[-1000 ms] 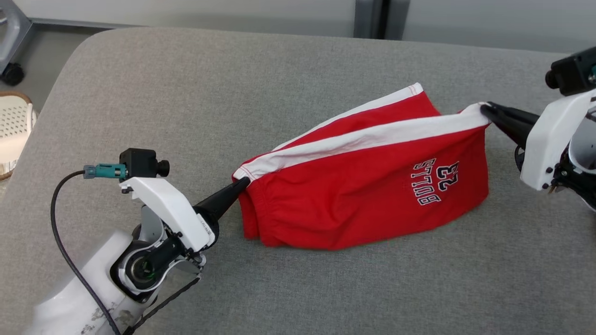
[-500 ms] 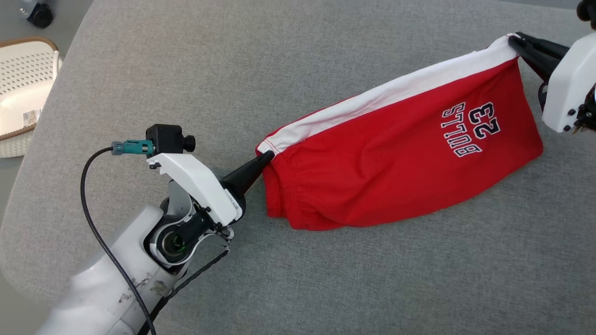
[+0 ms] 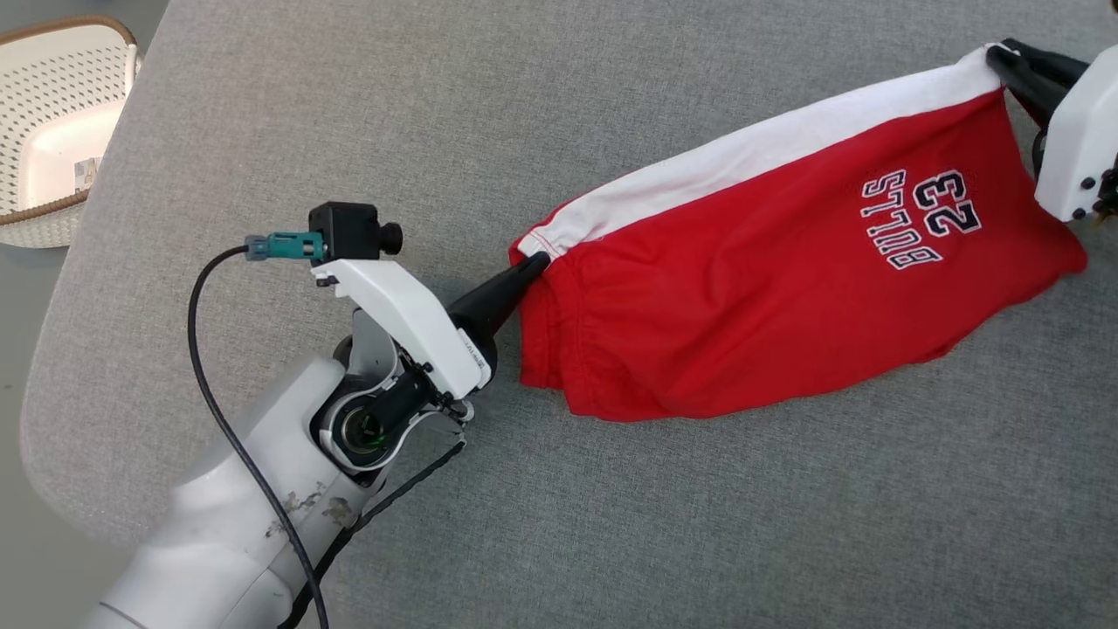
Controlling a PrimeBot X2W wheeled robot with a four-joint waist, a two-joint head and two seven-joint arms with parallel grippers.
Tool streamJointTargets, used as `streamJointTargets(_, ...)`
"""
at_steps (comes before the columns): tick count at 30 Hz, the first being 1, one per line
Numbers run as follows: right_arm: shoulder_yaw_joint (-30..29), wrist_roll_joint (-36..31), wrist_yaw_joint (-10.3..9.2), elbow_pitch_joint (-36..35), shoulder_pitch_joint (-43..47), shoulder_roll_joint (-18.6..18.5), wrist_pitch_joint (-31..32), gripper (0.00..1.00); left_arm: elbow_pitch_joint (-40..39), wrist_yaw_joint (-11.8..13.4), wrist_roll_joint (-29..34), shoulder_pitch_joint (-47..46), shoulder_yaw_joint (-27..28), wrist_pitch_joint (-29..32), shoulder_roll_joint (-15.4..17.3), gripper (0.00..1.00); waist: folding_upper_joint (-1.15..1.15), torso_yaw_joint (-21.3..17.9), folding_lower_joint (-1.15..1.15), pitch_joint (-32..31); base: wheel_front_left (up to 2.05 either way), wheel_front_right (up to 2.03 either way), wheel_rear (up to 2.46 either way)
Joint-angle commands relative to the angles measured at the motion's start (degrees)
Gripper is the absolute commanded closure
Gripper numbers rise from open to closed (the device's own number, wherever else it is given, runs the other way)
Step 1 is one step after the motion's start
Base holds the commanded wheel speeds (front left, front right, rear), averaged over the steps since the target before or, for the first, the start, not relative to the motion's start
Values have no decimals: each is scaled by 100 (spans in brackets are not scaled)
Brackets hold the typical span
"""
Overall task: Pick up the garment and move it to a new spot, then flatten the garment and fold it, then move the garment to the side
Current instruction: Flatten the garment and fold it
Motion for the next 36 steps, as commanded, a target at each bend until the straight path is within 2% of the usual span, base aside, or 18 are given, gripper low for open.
streamJointTargets(1,2,33,0,78,-54,-13,-42,0,47,-40,39,-107,9,-42,27,56,0,5,0,2,0,0,0)
streamJointTargets(2,31,53,0,144,-67,-4,-58,0,94,-39,59,-108,15,-91,8,37,0,6,0,2,0,0,0)
streamJointTargets(3,60,77,0,202,-77,13,-58,0,140,-35,88,-121,17,-123,-16,0,0,2,0,-3,0,0,0)
streamJointTargets(10,105,160,0,517,-23,17,-394,0,405,-56,197,-129,24,-317,-48,0,0,-73,0,-207,0,0,0)
streamJointTargets(14,81,128,0,591,120,40,-824,0,434,-61,425,-112,90,-753,62,0,0,-157,0,-449,0,0,0)
streamJointTargets(17,-48,178,0,563,346,152,-1359,0,446,74,578,93,169,-1105,177,0,0,-294,0,-791,0,0,0)
streamJointTargets(21,-160,45,0,449,692,305,-1894,0,364,380,990,206,207,-1729,432,0,0,-497,0,-1151,0,0,0)
streamJointTargets(25,-341,-345,0,353,1053,475,-2477,0,182,800,1626,383,233,-2453,667,0,0,-708,0,-1461,0,0,0)
streamJointTargets(27,-514,-615,0,323,1226,577,-2765,0,14,1040,2042,498,305,-2592,770,0,0,-821,0,-1599,0,0,0)
streamJointTargets(29,-580,-1169,-1,298,1394,623,-2969,0,-212,1278,2533,663,450,-2629,810,0,0,-918,0,-1716,0,0,0)
streamJointTargets(30,-580,-1169,-1,298,1394,623,-2969,0,-212,1278,2533,663,450,-2629,810,0,0,-918,0,-1716,0,0,0)
streamJointTargets(33,-963,-1764,0,194,1747,888,-3164,0,-679,1562,3370,1158,1011,-2631,747,0,0,-1049,0,-1865,0,0,0)
streamJointTargets(36,-1499,-2314,-1,-29,2151,1176,-3262,0,-1076,1728,4181,1703,1532,-2633,650,0,0,-1191,0,-1977,0,0,0)
